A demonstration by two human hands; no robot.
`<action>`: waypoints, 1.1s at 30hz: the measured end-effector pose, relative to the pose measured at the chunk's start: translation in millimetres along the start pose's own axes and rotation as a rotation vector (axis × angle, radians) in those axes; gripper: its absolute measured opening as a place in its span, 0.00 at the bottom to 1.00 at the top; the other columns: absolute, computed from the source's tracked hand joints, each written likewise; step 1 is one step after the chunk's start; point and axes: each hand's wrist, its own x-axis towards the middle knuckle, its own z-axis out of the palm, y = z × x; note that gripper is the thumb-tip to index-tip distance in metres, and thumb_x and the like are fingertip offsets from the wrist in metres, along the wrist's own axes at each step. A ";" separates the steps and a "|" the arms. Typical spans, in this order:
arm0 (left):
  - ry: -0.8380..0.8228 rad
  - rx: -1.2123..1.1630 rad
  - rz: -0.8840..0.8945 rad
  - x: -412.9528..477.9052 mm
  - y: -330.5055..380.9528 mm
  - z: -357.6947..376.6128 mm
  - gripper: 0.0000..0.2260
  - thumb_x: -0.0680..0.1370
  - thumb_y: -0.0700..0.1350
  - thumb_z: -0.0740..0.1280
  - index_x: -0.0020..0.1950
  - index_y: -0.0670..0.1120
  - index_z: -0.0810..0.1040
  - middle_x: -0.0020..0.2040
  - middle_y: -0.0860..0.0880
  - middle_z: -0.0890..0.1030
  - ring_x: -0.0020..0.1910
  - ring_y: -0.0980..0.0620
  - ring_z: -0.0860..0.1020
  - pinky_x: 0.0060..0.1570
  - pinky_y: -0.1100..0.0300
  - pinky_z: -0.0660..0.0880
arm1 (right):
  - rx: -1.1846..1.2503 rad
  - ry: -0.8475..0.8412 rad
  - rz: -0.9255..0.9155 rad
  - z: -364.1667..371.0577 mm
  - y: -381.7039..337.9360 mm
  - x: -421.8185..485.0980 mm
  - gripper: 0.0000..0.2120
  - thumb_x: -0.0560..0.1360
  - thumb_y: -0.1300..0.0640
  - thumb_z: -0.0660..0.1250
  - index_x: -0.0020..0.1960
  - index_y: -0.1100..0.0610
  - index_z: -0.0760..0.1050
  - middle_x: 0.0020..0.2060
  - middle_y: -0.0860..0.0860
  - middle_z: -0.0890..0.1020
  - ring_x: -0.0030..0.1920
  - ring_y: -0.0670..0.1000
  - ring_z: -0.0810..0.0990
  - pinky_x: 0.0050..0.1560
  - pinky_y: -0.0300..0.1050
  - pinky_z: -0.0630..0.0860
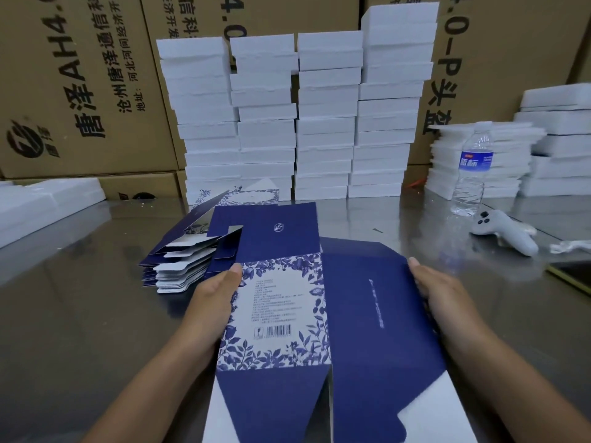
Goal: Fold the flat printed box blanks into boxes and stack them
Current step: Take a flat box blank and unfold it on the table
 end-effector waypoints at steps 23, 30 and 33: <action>-0.167 -0.184 -0.082 -2.3 6.5 8.8 0.15 0.81 0.49 0.59 0.54 0.44 0.82 0.52 0.42 0.84 0.51 0.44 0.82 0.44 0.54 0.79 | -0.153 0.164 -0.096 -4.0 7.5 9.6 0.21 0.80 0.53 0.59 0.39 0.70 0.73 0.35 0.56 0.72 0.36 0.53 0.69 0.40 0.45 0.65; -0.337 -0.108 -0.104 -9.3 2.8 4.2 0.16 0.69 0.48 0.69 0.47 0.36 0.80 0.48 0.39 0.83 0.42 0.44 0.82 0.40 0.57 0.80 | 0.008 0.314 -0.075 -12.4 10.7 14.4 0.22 0.80 0.48 0.60 0.40 0.67 0.75 0.34 0.55 0.76 0.35 0.51 0.73 0.41 0.45 0.69; -0.231 -0.100 0.020 -1.1 -1.5 -1.9 0.07 0.71 0.46 0.69 0.38 0.45 0.83 0.41 0.43 0.85 0.36 0.49 0.83 0.33 0.62 0.78 | 0.026 0.229 -0.020 -7.6 7.5 11.6 0.20 0.79 0.45 0.60 0.38 0.58 0.76 0.30 0.50 0.77 0.30 0.49 0.74 0.34 0.41 0.71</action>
